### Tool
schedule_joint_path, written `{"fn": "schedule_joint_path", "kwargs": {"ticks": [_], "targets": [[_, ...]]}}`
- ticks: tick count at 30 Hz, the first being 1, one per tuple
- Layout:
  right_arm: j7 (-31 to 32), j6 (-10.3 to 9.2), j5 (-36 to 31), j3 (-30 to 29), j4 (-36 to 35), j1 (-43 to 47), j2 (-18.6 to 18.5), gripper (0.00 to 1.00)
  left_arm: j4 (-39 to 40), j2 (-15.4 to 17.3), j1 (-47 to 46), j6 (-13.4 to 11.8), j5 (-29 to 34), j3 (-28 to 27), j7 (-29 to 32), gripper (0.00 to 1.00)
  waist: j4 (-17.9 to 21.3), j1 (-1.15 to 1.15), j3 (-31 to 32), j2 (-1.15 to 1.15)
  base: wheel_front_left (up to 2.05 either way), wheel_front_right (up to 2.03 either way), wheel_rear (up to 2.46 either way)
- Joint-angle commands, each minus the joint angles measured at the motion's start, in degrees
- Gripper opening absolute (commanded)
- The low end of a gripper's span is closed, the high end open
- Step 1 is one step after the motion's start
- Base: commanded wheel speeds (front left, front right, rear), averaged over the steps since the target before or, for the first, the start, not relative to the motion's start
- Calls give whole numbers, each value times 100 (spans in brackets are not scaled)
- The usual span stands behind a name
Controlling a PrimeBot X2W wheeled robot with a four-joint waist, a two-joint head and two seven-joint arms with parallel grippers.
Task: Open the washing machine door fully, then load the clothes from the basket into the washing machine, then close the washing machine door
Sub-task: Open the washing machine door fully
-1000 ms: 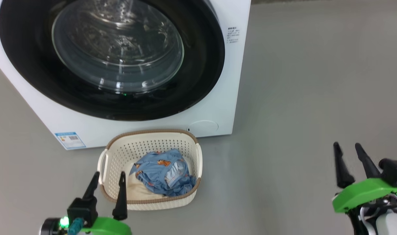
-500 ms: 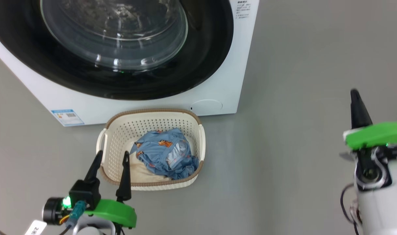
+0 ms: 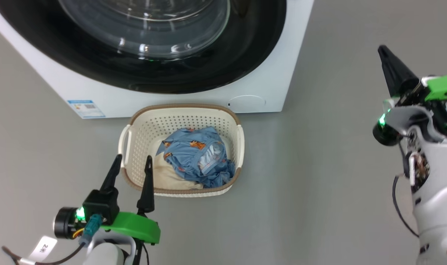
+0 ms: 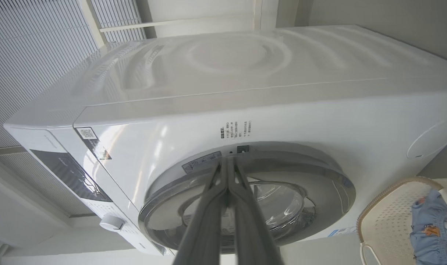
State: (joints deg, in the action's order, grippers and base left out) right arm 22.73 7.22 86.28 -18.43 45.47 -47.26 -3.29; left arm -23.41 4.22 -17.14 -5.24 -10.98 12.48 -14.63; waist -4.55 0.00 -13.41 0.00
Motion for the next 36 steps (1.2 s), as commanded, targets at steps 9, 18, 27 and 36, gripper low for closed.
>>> {"fn": "schedule_joint_path", "kwargs": {"ticks": [9,18,27,36], "targets": [[616,26,332,-7,1259,-1494,-314,0,183,12,-323,45,89,-107,-37,100,-375,0,-306,0,0,0,0],[657,26,46,295,1797,-2466,-388,0,213,-54,-488,67,47,-54,-37,100,-652,0,-575,0,0,0,0],[538,26,-280,567,2209,-3193,-448,0,250,-102,-620,90,12,61,-37,100,-939,0,-767,0,0,0,0],[437,26,-692,923,2552,-3867,-448,0,253,-129,-692,65,-119,244,-37,100,-1233,0,-948,0,0,0,0]]}}
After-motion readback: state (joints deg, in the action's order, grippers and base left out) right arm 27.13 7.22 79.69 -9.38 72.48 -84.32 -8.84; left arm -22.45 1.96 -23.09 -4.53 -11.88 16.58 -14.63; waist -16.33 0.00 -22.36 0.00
